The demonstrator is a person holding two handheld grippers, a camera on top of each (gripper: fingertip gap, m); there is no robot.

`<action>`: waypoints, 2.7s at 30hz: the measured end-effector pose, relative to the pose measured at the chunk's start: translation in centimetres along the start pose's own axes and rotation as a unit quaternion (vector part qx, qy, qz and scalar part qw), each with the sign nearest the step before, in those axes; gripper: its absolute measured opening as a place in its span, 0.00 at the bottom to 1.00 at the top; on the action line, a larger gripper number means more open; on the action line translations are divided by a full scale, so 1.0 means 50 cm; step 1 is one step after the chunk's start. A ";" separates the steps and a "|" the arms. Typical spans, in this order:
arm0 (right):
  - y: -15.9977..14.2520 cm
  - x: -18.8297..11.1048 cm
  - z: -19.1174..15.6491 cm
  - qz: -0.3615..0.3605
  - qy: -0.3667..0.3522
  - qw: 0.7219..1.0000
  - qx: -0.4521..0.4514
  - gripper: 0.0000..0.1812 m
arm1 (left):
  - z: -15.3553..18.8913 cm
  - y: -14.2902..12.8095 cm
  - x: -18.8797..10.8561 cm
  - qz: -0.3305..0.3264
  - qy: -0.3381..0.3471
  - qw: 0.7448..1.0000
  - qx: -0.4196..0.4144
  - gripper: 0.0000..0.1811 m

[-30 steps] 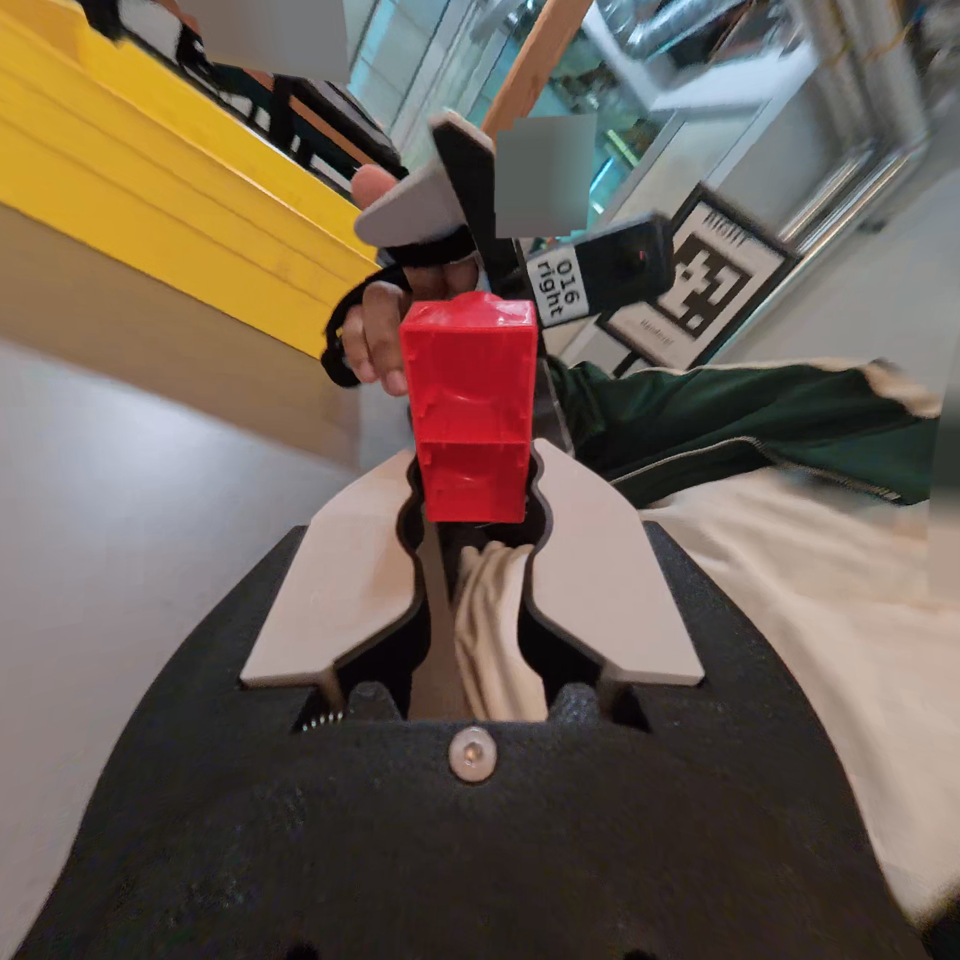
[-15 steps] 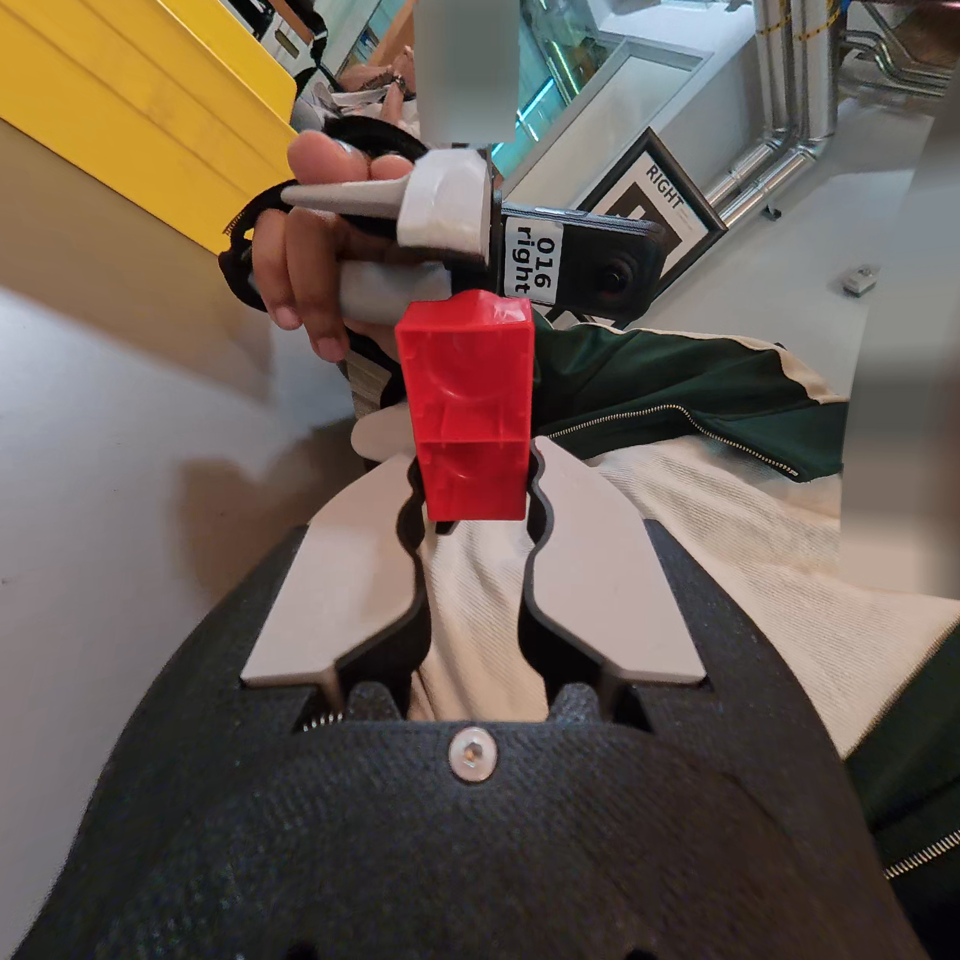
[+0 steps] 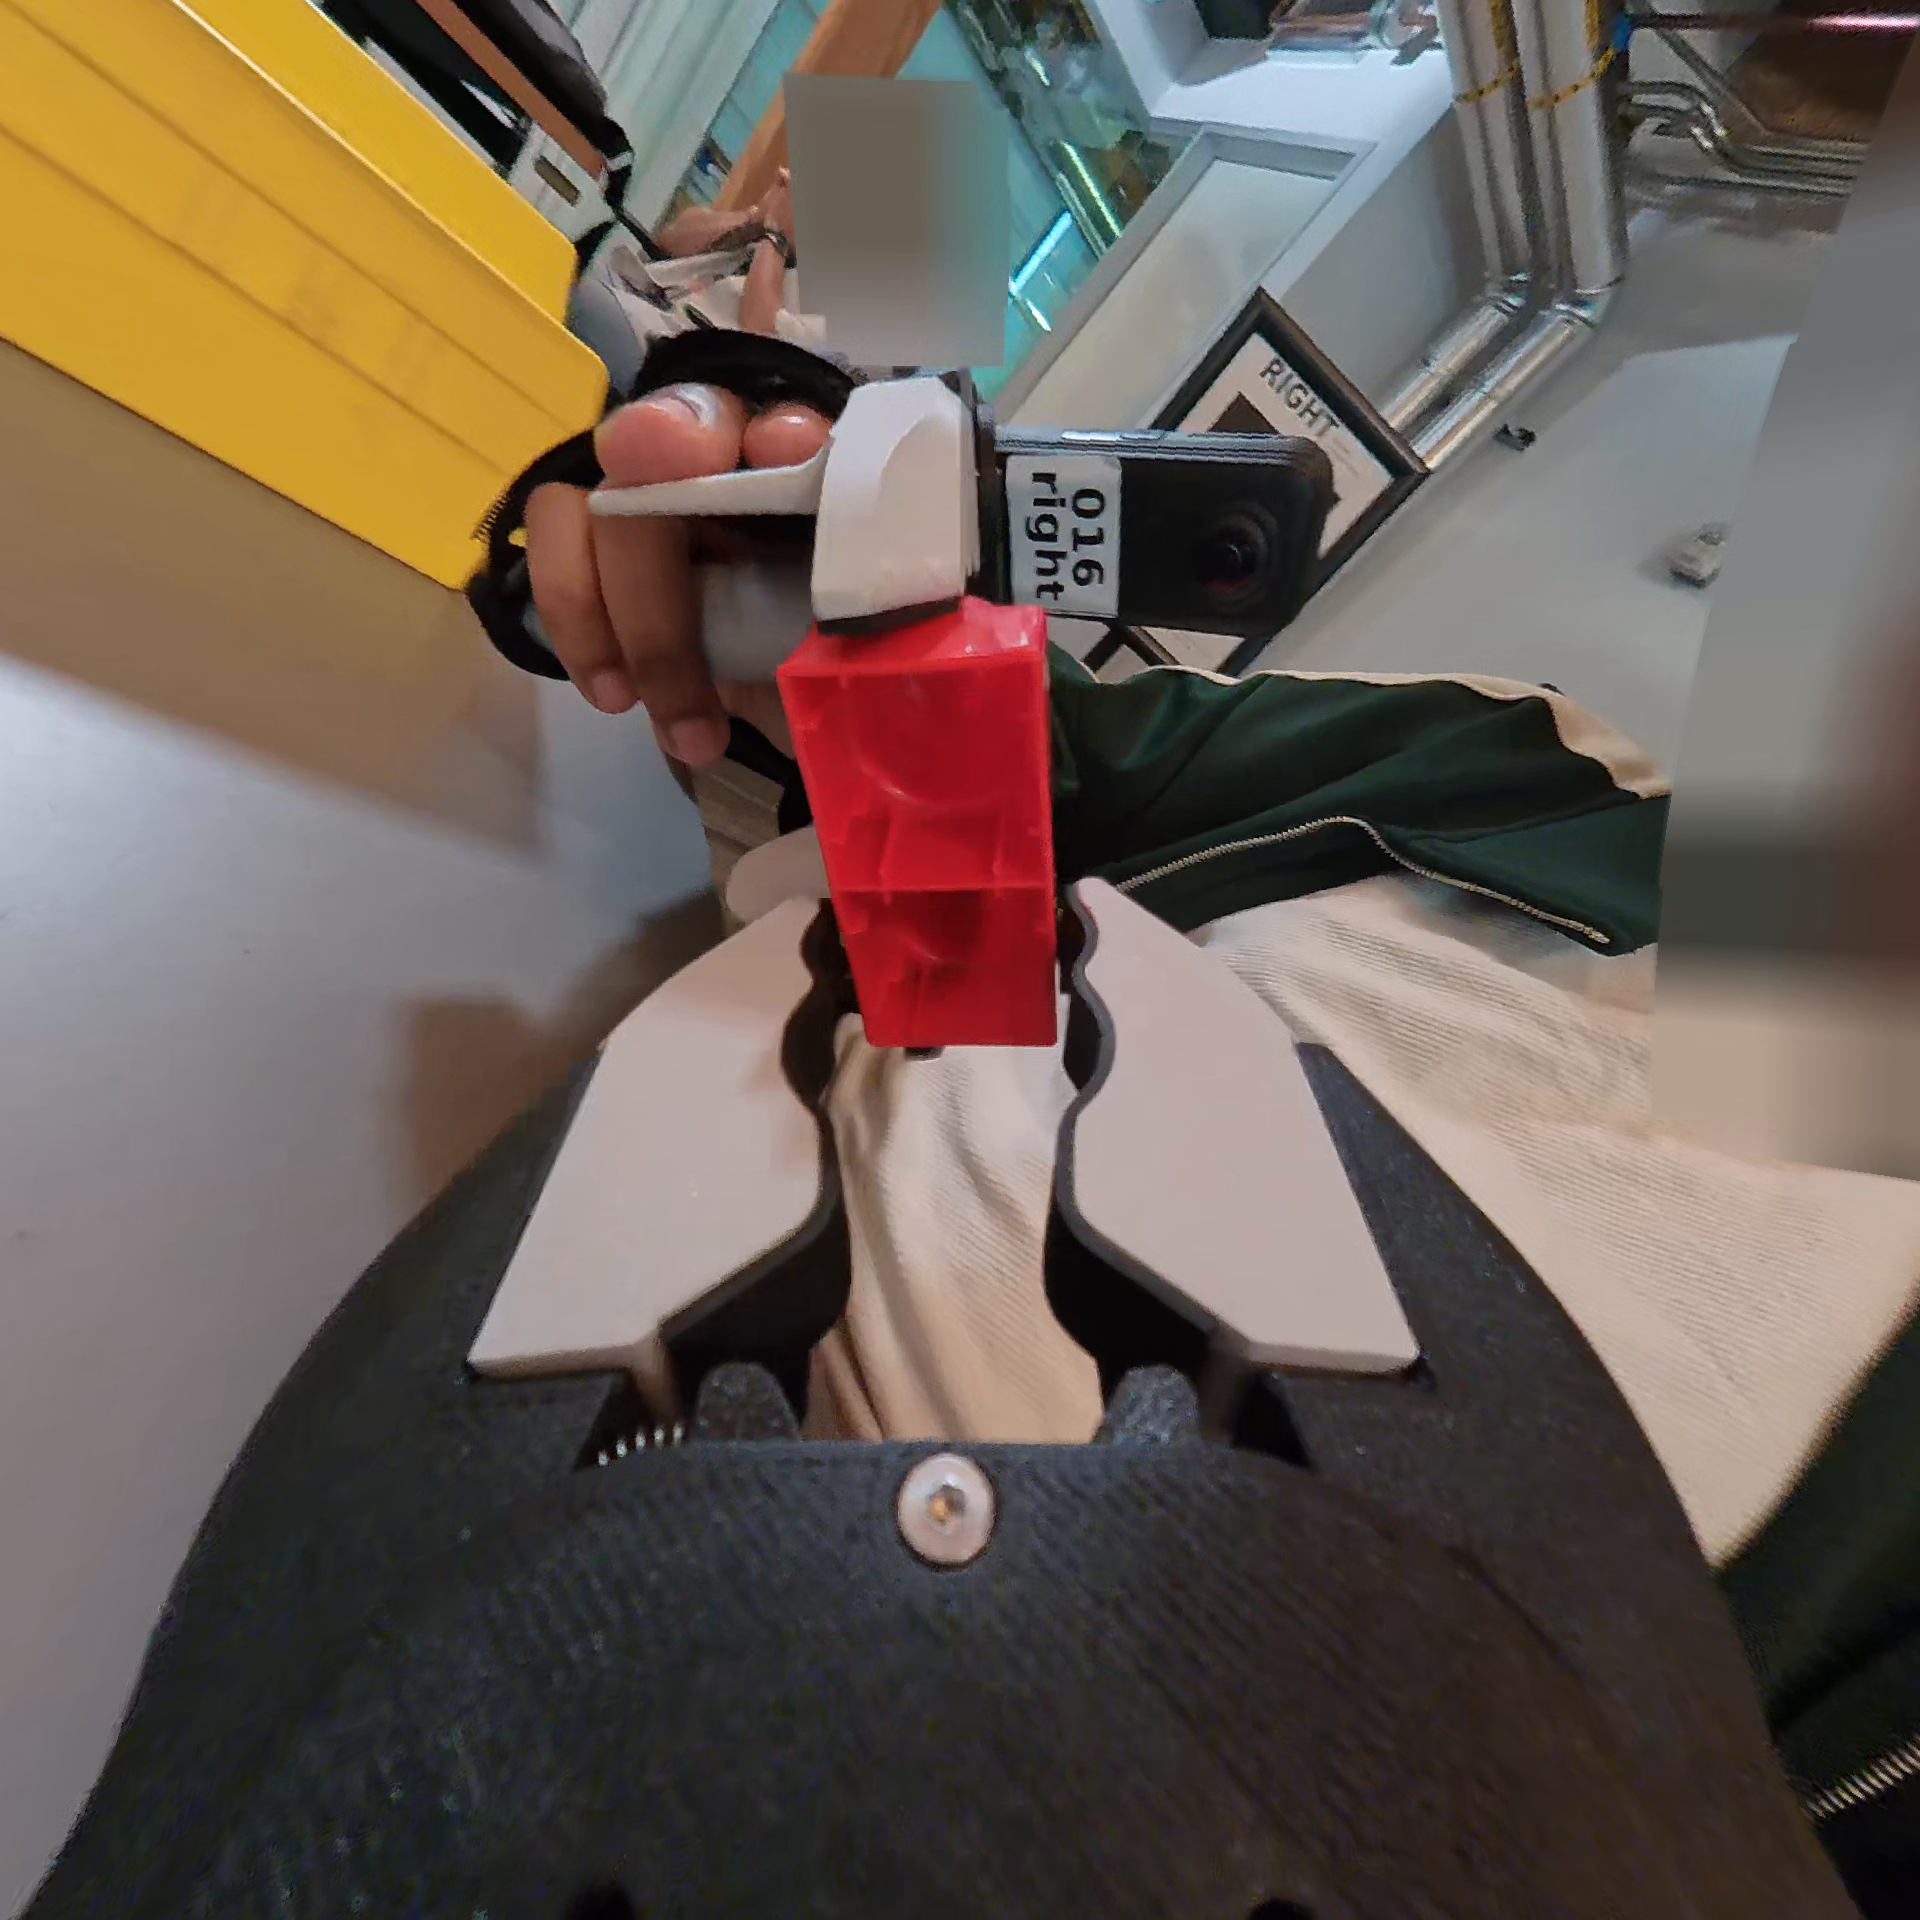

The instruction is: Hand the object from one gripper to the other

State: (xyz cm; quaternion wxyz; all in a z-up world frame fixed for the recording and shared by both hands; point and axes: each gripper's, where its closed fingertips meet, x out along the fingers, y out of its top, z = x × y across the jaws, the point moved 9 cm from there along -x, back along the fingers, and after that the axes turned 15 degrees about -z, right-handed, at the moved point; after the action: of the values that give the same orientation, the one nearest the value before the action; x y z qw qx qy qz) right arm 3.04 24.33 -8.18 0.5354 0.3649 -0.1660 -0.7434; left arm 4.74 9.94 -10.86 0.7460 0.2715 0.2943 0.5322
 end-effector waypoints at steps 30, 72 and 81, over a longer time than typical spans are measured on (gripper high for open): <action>0.016 0.052 -0.003 -0.301 -0.163 0.939 0.028 0.40 | 0.003 0.012 -0.005 0.007 0.349 0.936 0.047 0.24; -0.046 0.006 0.065 0.159 0.180 0.809 0.536 0.26 | 0.021 0.018 -0.010 0.083 0.222 0.966 0.105 0.23; -0.045 0.004 0.066 0.153 0.183 0.813 0.532 0.25 | 0.021 0.017 -0.005 0.078 0.223 0.966 0.108 0.23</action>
State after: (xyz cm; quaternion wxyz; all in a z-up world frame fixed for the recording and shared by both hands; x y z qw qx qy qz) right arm -0.89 24.50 -7.45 0.3853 0.6918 -0.4880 -0.3671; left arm 4.88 9.88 -9.50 0.5837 0.2470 0.4871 0.6008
